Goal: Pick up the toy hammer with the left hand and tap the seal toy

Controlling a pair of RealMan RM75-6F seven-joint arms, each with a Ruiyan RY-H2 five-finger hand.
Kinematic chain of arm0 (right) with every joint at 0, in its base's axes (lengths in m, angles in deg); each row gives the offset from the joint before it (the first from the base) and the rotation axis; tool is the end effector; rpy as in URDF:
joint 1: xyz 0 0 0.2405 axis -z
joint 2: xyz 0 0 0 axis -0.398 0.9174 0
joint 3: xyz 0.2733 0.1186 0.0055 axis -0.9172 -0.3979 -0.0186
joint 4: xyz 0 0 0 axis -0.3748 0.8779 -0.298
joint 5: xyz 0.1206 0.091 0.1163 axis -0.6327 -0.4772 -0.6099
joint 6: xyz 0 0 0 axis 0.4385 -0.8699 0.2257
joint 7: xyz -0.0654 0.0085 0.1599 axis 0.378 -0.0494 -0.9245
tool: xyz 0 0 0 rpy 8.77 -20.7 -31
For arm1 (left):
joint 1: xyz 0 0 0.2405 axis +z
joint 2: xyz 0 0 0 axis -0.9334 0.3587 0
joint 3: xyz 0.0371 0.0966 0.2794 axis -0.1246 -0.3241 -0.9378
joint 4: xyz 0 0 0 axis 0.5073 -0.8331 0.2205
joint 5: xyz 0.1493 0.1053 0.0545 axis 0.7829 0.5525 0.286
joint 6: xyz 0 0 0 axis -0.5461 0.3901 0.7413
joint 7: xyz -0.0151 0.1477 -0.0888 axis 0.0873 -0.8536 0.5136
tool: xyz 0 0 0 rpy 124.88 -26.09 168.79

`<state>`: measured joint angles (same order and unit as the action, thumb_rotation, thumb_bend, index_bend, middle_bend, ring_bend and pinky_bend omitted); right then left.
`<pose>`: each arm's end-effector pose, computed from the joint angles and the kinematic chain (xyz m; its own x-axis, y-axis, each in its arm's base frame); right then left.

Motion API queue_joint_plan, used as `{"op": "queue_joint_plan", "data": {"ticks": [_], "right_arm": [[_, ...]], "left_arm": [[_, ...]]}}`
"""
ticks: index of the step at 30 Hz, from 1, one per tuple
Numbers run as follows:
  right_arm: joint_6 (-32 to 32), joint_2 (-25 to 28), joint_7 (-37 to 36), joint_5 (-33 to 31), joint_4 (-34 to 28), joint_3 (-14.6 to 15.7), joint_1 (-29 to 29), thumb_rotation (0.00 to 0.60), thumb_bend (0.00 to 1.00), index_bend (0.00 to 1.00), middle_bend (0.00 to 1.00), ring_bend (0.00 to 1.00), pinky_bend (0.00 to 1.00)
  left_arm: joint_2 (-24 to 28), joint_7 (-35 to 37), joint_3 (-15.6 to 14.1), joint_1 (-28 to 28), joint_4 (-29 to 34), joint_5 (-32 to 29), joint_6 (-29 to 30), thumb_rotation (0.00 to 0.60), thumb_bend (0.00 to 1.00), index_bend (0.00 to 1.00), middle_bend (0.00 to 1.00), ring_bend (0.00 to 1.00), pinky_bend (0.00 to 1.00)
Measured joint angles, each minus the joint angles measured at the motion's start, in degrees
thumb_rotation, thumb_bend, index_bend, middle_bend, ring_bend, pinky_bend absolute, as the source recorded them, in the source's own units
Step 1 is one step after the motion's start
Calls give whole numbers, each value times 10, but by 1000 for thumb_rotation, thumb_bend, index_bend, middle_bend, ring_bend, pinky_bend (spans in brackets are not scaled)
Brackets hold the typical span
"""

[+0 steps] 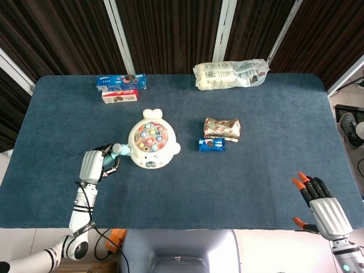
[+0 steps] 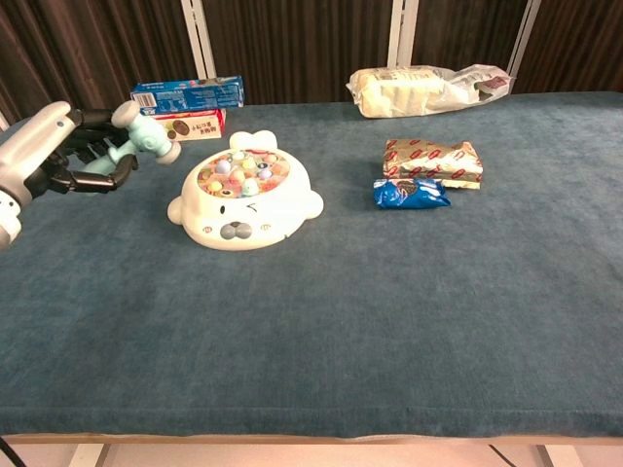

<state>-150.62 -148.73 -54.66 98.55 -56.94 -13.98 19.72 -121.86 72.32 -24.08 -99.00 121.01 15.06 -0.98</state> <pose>-0.3340 -0.1797 0.1805 0.4833 -0.1791 0.8570 -0.8753 -0.1174 0.4691 -0.2340 0.3784 0.0078 -0.0215 -0.0280 0.9994 0.9750 -0.2216 0.0148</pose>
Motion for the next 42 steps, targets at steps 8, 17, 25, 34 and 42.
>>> {"op": "queue_joint_plan", "data": {"ticks": [8, 17, 25, 34, 42], "right_arm": [[4, 3, -4, -8, -1, -4, -2, 600, 320, 0, 0, 0, 0], [6, 10, -20, -15, 1, -6, -3, 600, 321, 0, 0, 0, 0], [-2, 14, -31, -13, 4, -6, 1, 600, 320, 0, 0, 0, 0], [1, 13, -27, -17, 4, -8, 0, 600, 320, 0, 0, 0, 0], [-2, 13, -26, -17, 4, -8, 2, 600, 320, 0, 0, 0, 0]], "left_arm": [[-31, -62, 36, -69, -36, -46, -80, 600, 833, 686, 921, 1000, 1000], [-73, -110, 70, -139, -94, -90, -138, 600, 833, 687, 921, 1000, 1000], [-79, -128, 78, -170, -136, -124, -190, 600, 838, 693, 930, 1000, 1000], [-74, -131, 69, -178, -145, -133, -202, 600, 847, 695, 932, 1000, 1000], [-80, -153, 66, -187, -164, -154, -226, 600, 847, 703, 935, 1000, 1000]]}}
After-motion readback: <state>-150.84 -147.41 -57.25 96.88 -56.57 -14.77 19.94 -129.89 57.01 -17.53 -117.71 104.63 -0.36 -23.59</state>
